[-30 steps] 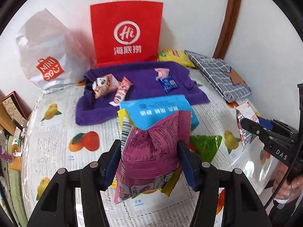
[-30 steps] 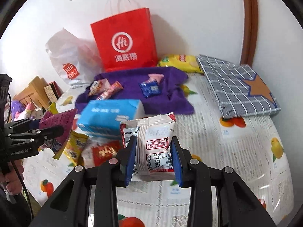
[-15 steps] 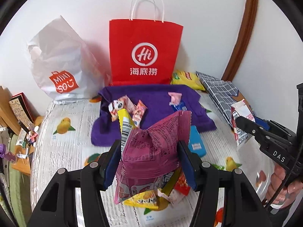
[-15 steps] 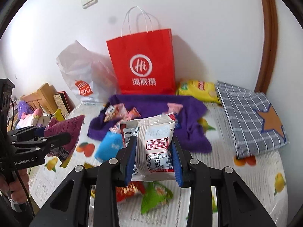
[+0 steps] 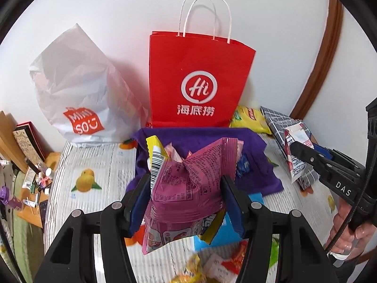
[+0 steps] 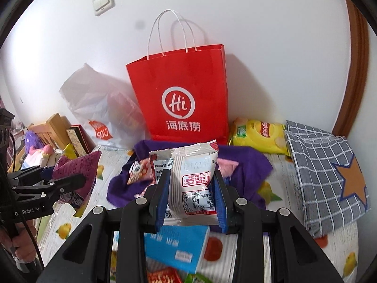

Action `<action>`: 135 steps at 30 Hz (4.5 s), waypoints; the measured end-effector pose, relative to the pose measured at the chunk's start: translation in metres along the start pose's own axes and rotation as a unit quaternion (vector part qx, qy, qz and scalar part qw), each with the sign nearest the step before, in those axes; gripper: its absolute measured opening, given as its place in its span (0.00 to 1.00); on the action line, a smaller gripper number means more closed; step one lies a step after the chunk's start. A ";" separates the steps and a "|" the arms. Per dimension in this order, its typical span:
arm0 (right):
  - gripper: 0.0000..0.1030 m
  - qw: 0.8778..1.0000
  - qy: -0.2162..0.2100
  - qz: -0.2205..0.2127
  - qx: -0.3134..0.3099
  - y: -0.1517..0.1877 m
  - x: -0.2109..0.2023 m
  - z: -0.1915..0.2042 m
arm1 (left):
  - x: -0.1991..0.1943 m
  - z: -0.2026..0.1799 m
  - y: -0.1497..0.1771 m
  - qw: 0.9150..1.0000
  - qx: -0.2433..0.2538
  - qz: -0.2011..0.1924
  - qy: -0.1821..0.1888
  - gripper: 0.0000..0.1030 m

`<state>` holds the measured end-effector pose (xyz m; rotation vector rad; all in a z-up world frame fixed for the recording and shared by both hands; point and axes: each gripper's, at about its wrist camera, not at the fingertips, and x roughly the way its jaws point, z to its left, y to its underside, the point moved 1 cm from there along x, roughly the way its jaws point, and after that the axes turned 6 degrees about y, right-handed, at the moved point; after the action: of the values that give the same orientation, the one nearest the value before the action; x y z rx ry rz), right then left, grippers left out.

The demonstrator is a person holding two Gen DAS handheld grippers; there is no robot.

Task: Organize snacks
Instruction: 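Carry the pink bag in the left and white packet in the right over the towel, then open the right gripper onto the towel while the left releases the pink bag beside it, then lift both open grippers away from the purple towel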

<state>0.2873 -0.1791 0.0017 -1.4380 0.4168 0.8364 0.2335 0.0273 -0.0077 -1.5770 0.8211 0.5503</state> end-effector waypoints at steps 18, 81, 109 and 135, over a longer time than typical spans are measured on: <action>0.34 0.999 0.001 0.030 0.013 -0.023 0.089 -0.015 | 0.091 0.022 -0.051 1.000 -0.009 0.017 0.005 0.56; 0.39 0.983 0.005 0.180 -0.018 0.026 0.184 -0.008 | 0.137 0.057 -0.040 0.996 -0.049 0.076 -0.002 0.56; 0.59 0.992 -0.014 0.119 0.028 0.009 0.148 -0.026 | 0.163 0.036 -0.030 0.991 -0.018 0.131 -0.003 0.59; 0.89 0.992 0.107 0.062 0.004 -0.010 0.069 -0.019 | 0.111 0.022 -0.047 0.998 0.002 0.056 -0.018 0.67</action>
<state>0.3442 -0.1790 -0.0427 -1.5119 0.6770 0.7804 0.3427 0.0289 -0.0638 -1.5191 0.8867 0.6551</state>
